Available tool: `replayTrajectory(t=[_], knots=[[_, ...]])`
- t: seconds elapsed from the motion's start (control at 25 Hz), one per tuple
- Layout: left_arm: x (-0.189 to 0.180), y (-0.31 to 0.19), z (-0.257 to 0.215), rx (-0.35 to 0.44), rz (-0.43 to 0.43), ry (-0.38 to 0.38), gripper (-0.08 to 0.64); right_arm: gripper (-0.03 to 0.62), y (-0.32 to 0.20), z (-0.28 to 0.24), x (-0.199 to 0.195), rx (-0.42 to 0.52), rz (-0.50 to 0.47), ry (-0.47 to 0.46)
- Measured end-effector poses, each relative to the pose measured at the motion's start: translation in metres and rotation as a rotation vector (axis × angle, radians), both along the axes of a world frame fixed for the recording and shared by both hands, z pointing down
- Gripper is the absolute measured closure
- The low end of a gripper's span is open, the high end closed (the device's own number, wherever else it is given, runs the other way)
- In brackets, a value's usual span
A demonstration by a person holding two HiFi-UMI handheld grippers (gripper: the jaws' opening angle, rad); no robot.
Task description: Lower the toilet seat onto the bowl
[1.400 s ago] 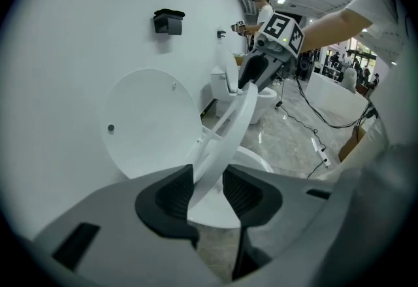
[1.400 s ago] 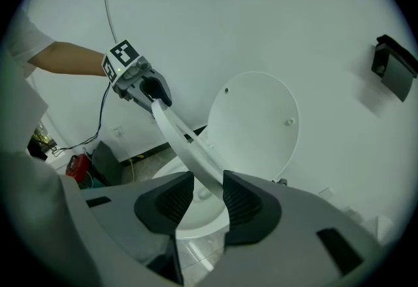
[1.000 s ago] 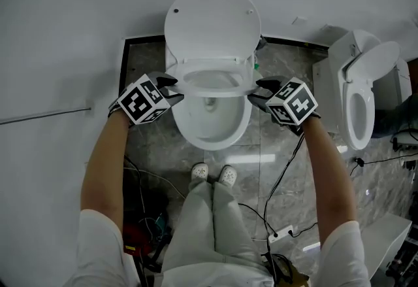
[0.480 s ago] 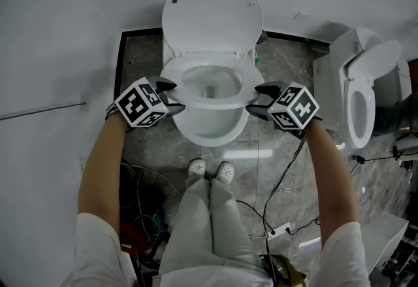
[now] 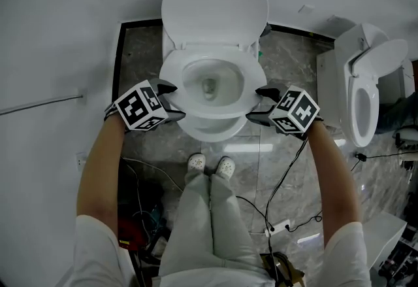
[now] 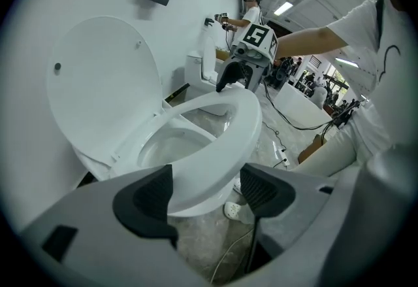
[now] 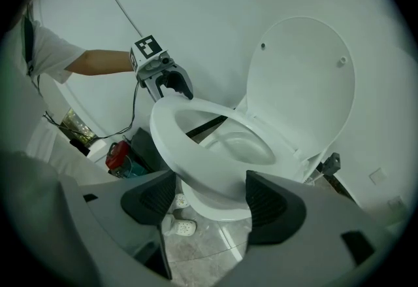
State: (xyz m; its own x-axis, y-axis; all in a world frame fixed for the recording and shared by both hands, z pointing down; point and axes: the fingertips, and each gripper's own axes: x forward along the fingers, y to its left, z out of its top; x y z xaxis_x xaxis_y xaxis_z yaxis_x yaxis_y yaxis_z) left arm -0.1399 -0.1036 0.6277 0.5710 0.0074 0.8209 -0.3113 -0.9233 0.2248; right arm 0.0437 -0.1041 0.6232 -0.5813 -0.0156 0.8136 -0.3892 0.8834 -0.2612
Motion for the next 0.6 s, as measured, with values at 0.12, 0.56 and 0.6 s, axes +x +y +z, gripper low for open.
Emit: replayTrajectory(t=[0.12,0.56,0.6], knots=[[0.0,0.005,0.008,-0.013,0.01,-0.003,0.23,0.261,0.005,0.009,-0.001,-0.008,-0.028,0.012],[0.003,0.035,0.041,-0.063,0.027,-0.017,0.196,0.25,0.035,0.05,-0.001,-0.006,-0.16,0.127],[0.002,0.037,0.045,-0.066,0.027,-0.018,0.195,0.249,0.037,0.053,-0.001,-0.013,-0.163,0.129]])
